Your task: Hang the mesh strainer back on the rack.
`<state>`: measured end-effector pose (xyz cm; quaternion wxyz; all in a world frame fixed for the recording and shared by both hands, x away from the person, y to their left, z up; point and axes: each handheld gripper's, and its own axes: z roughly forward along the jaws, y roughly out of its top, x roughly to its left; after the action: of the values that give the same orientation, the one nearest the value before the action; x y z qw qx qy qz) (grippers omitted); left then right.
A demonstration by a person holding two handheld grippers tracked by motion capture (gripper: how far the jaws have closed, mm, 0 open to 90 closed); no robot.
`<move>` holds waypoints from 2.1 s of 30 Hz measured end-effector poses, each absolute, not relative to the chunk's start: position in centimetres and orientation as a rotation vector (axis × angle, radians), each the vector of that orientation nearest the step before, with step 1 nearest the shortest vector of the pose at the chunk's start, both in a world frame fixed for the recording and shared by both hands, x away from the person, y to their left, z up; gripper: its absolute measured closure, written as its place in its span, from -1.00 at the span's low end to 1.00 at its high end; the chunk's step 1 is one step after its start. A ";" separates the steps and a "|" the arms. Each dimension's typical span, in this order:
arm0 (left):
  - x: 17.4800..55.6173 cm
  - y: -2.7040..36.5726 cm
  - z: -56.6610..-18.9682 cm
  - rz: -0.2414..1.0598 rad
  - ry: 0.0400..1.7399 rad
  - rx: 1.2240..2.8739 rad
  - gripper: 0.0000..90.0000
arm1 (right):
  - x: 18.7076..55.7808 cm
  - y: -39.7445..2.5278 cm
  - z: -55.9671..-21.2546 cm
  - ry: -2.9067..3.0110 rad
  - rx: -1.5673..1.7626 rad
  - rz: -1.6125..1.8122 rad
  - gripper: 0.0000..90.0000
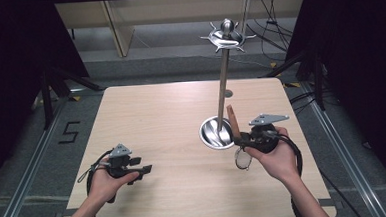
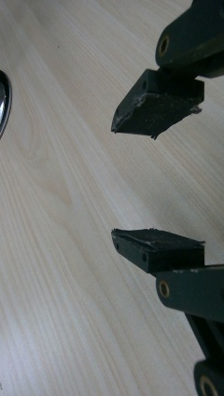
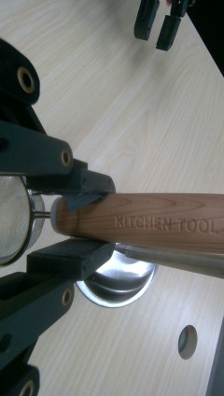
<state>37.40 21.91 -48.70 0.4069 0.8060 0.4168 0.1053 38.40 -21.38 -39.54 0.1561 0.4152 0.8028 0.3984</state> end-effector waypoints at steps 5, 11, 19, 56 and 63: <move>37.4 21.8 -48.7 0.256 1.064 2.024 -0.10 | 38.3 -21.5 -39.0 2.258 1.203 1.168 0.54; 37.4 21.9 -48.7 0.265 1.050 2.031 -0.10 | 38.3 -21.8 -38.6 2.256 1.202 1.173 0.54; 37.4 21.8 -48.7 0.259 1.053 2.036 -0.11 | 38.3 -21.9 -38.1 2.222 1.191 1.199 0.53; 37.5 21.8 -48.8 0.262 1.049 2.042 -0.11 | 38.3 -21.6 -35.9 2.127 1.176 1.287 0.53; 37.5 21.7 -48.8 0.265 1.059 2.029 -0.11 | 38.4 -21.6 -35.4 2.092 1.153 1.317 0.54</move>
<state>37.45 21.72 -48.82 0.4067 0.8044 0.4201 0.1051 38.43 -21.61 -35.38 0.2057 0.4136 0.7506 0.4724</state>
